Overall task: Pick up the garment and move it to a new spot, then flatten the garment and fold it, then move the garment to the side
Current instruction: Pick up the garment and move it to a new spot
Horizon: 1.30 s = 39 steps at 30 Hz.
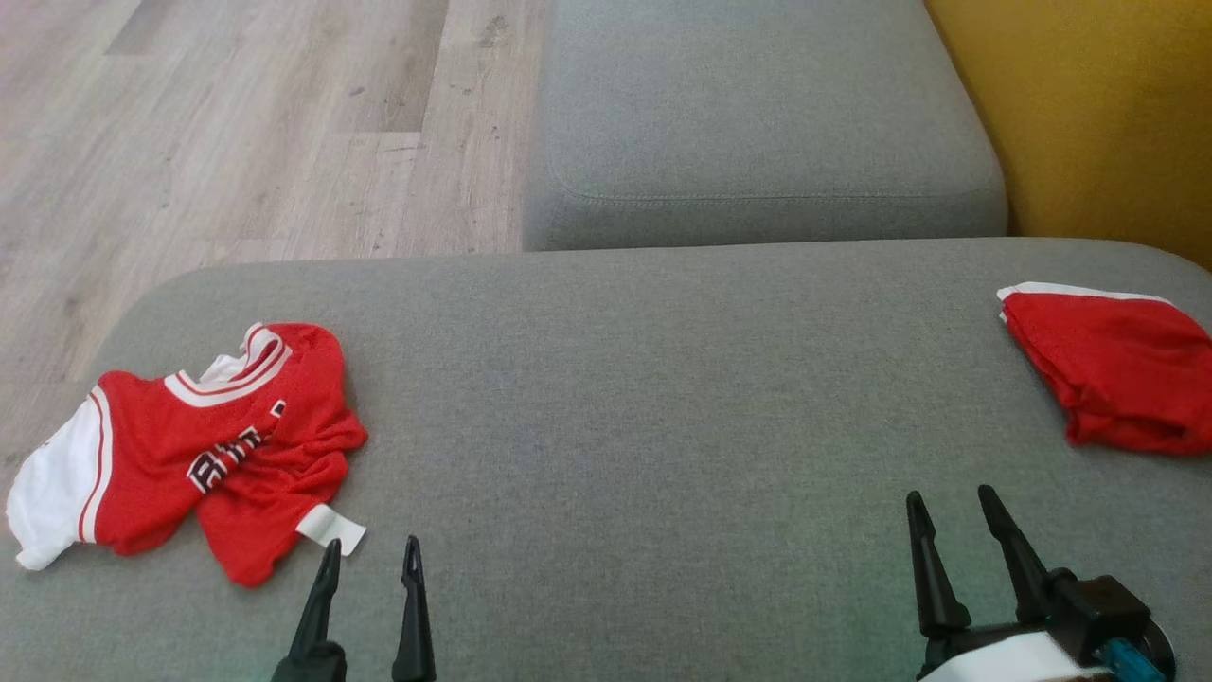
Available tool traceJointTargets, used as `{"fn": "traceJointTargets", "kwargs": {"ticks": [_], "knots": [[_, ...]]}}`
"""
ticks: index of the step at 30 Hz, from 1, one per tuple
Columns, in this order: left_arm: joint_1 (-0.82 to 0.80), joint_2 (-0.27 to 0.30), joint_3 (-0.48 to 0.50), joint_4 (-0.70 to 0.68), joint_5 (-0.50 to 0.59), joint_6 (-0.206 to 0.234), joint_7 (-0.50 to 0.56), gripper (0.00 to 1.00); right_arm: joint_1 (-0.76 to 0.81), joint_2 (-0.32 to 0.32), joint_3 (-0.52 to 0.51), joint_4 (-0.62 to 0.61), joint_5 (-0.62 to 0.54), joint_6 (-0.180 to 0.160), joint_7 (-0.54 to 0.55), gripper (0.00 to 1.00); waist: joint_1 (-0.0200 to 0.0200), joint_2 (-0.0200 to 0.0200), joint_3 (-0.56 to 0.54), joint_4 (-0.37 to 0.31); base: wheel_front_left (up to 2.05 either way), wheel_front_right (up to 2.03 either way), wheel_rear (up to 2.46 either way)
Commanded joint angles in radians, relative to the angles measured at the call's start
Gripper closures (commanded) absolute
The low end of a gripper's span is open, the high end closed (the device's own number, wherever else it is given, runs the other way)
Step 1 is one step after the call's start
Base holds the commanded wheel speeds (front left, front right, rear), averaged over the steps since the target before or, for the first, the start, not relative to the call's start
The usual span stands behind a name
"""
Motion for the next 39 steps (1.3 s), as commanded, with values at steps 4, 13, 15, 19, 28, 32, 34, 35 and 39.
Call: {"fn": "traceJointTargets", "kwargs": {"ticks": [4,13,15,19,28,32,34,35,39], "knots": [[-0.038,-0.001,0.035,-0.03,0.014,0.002,-0.005,0.0,-0.027,-0.005,0.019,-0.03,0.008,-0.001,-0.014,0.0,0.0,-0.0001,0.004,-0.004,0.0,0.0,0.0],[-0.038,-0.001,0.043,-0.028,0.003,0.001,-0.005,0.0,-0.018,-0.005,0.011,-0.027,0.008,-0.001,-0.014,0.0,0.0,-0.0001,0.009,-0.007,0.0,0.0,0.0],[-0.042,-0.001,0.049,-0.029,0.002,0.003,-0.005,0.0,-0.017,-0.005,0.009,-0.026,0.007,-0.001,-0.014,0.0,0.0,-0.0001,0.014,-0.006,0.0,0.0,0.0],[-0.051,-0.001,0.059,-0.036,0.004,0.01,-0.005,0.0,-0.024,-0.005,0.01,-0.026,0.005,-0.001,-0.014,0.0,0.0,-0.0001,0.03,0.011,0.0,0.0,0.0],[-0.053,-0.001,0.1,-0.044,0.004,0.019,-0.005,0.0,-0.042,-0.005,0.072,-0.007,0.019,-0.001,-0.014,0.0,0.0,-0.0001,0.037,0.131,0.0,0.0,0.0],[-0.051,-0.001,0.114,-0.063,0.009,0.02,-0.005,0.0,-0.06,-0.005,0.098,-0.003,0.031,-0.001,-0.014,0.0,0.0,-0.0001,0.046,0.204,0.0,0.0,0.0],[-0.048,-0.001,0.122,-0.07,0.01,0.015,-0.005,0.0,-0.072,-0.005,0.109,-0.006,0.036,-0.001,-0.014,0.0,0.0,-0.0001,0.055,0.236,0.0,0.0,0.0],[-0.047,-0.001,0.127,-0.072,0.014,0.013,-0.005,0.0,-0.078,-0.005,0.115,-0.006,0.035,-0.001,-0.014,0.0,0.0,-0.0001,0.058,0.249,0.0,0.0,0.0],[-0.045,-0.001,0.148,-0.078,0.02,0.007,-0.005,0.0,-0.086,-0.005,0.123,-0.005,0.037,-0.001,-0.014,0.0,0.0,-0.0001,0.073,0.305,0.0,0.0,0.0]]}}
